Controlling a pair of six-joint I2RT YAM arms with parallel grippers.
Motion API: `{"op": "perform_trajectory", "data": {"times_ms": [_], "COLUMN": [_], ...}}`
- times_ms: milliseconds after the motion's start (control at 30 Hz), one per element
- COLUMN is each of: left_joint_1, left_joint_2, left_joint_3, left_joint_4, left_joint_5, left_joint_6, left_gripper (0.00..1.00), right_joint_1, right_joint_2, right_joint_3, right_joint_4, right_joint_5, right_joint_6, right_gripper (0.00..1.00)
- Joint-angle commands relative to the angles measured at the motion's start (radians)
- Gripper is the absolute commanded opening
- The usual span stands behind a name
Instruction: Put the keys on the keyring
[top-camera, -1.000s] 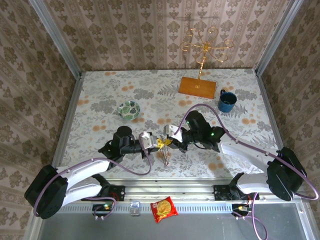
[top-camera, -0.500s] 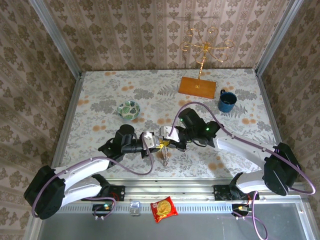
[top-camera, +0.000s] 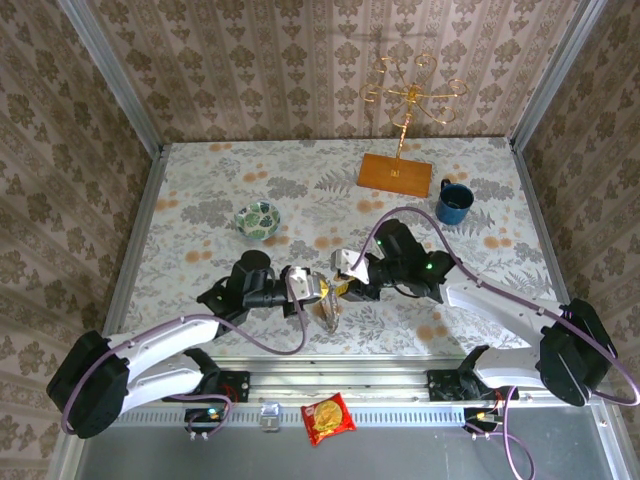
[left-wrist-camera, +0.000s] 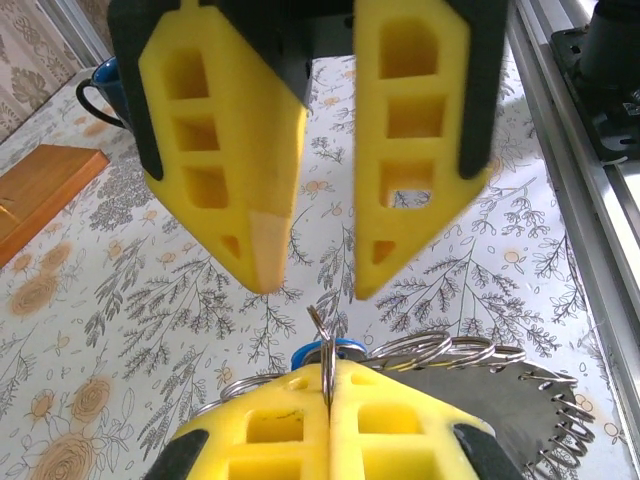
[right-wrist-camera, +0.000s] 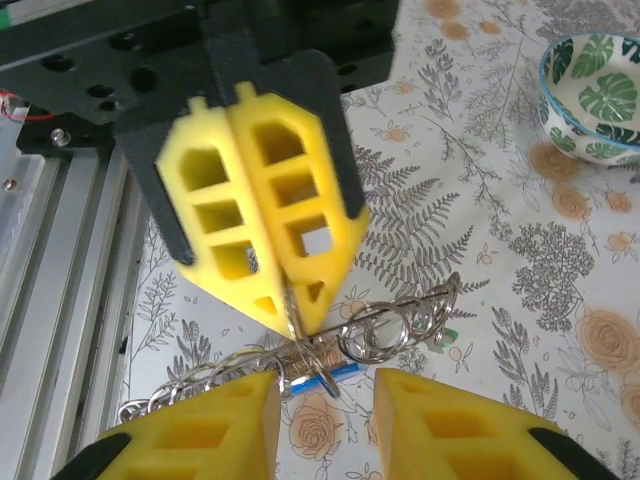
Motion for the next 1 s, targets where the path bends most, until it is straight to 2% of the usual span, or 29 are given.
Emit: {"op": "perform_trajectory", "data": {"times_ms": [0,467,567,667,700,867,967], "left_joint_1": [-0.007,0.007,0.009,0.01,0.012,0.013,0.013], "left_joint_2": [-0.019,-0.009,-0.008,-0.005,-0.005,-0.01,-0.015], "left_joint_3": [-0.032,-0.075,-0.081,-0.085,-0.086,-0.08,-0.052], "left_joint_4": [0.118,0.252,0.278,0.302,0.306,0.275,0.184], "left_joint_5": [0.042,0.068,0.068,0.101,0.101,0.082,0.031], "left_joint_6": [-0.044,-0.12,-0.127,-0.135,-0.136,-0.13,-0.099], "left_gripper": [0.0,0.0,0.0,0.0,0.0,0.01,0.14], "right_joint_1": [-0.005,-0.004,-0.004,-0.004,-0.005,0.0,0.017], "right_joint_2": [0.003,0.068,0.086,0.098,0.098,0.088,0.093], "right_joint_3": [-0.018,-0.031,-0.02,-0.001,0.004,0.045,0.095], "right_joint_4": [0.088,0.127,0.118,0.097,0.088,0.007,-0.083], "right_joint_5": [-0.074,-0.152,-0.148,-0.146,-0.144,-0.104,-0.068], "right_joint_6": [0.063,0.087,0.076,0.063,0.056,0.004,-0.05], "right_gripper": [0.32,0.31,0.23,0.03,0.0,0.0,0.0]}}
